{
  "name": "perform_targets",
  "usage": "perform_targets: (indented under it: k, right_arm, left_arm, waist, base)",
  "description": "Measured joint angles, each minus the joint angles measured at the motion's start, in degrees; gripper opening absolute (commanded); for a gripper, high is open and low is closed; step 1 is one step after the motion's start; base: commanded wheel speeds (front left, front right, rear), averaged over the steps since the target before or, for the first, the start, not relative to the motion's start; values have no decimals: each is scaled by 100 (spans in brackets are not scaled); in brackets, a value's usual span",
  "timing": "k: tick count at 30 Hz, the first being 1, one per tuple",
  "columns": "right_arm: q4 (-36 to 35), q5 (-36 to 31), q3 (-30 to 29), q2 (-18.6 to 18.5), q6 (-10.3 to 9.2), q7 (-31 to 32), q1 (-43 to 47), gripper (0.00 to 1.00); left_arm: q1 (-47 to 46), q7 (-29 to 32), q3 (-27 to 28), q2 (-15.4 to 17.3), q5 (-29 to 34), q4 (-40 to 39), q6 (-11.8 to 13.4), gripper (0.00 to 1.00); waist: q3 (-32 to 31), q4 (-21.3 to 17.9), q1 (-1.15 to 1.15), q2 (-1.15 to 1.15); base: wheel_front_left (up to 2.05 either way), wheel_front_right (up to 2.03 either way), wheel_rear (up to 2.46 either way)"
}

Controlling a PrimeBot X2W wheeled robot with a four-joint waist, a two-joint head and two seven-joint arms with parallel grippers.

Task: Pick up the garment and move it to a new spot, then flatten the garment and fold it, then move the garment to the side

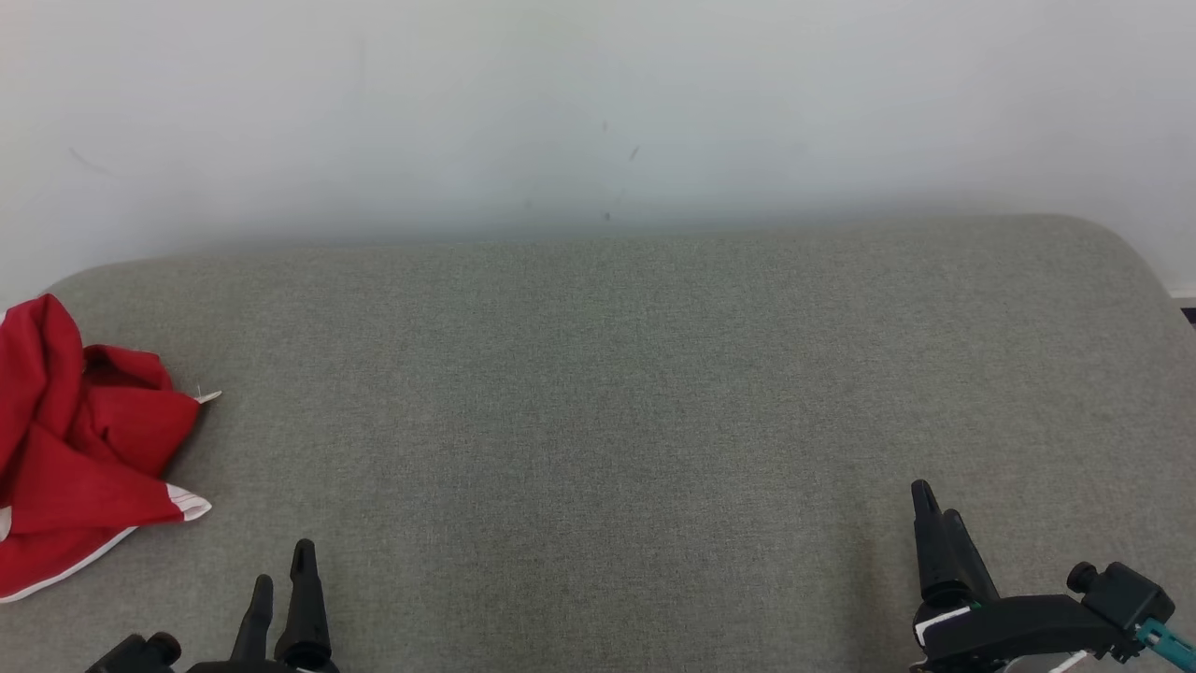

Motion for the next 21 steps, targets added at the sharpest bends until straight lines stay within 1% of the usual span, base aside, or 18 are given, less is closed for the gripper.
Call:
perform_targets:
  k: [21]
  right_arm:
    - [15, -1521, 76, -69, 5, -360, 23, 100]
  left_arm:
    - [46, -357, -11, 55, 1529, -14, 237, 100]
  waist:
    - [7, -20, 0, 0]
  base:
    - [0, 0, 0]
